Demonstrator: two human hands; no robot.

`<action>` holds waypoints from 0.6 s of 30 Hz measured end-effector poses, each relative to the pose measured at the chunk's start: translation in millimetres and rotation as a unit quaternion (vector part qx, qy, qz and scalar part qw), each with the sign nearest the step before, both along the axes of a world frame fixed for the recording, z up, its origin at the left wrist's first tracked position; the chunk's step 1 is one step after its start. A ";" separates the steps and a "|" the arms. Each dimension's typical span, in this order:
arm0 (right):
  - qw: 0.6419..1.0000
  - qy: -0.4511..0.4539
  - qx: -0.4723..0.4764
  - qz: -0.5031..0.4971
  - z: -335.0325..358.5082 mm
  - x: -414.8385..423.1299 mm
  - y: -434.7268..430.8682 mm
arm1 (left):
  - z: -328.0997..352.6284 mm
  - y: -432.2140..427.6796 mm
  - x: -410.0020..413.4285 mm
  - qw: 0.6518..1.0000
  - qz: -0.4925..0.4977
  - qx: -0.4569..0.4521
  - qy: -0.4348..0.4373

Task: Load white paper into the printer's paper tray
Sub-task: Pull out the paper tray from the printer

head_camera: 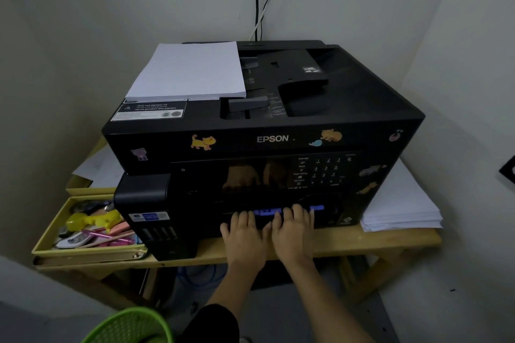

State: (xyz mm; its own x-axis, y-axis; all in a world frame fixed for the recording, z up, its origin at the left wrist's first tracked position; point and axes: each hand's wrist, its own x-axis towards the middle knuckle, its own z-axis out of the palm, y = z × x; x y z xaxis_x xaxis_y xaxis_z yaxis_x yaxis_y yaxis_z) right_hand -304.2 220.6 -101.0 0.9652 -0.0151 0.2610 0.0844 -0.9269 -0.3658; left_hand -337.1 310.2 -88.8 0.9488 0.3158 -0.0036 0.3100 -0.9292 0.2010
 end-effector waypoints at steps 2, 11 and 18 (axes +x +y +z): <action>1.000 0.009 -0.003 0.014 3.4 1.7 -3.4 | 4.8 4.3 5.1 1.000 -0.007 -0.007 0.027; 0.996 0.046 -0.061 0.037 6.6 -23.7 -19.9 | 6.2 14.6 -6.1 0.994 -0.015 -0.051 0.092; 0.995 -0.027 -0.082 0.045 -0.8 -55.4 -34.0 | 2.8 6.3 -45.7 0.996 -0.075 0.006 0.046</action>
